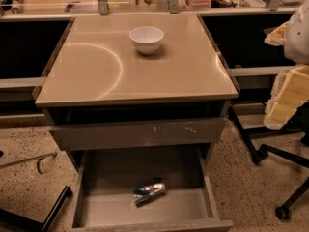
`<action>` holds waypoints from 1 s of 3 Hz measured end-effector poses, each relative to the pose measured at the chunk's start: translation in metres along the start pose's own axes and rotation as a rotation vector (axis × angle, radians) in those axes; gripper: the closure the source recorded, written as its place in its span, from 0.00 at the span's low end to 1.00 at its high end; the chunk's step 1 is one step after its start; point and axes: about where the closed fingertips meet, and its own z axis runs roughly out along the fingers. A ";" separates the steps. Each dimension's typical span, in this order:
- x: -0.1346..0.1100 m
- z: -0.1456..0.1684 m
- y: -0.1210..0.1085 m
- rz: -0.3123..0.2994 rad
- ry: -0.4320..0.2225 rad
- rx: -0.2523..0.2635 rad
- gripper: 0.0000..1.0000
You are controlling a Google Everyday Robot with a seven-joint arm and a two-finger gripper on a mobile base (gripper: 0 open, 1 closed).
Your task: Pick redbull can from middle drawer and place on counter
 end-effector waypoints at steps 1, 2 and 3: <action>0.000 0.000 0.000 0.000 0.000 0.000 0.00; -0.009 0.023 0.009 -0.004 -0.052 -0.002 0.00; -0.033 0.078 0.046 -0.024 -0.187 -0.057 0.00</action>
Offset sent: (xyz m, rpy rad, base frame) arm 0.0030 0.0761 -0.1217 0.2622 -0.0505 0.0957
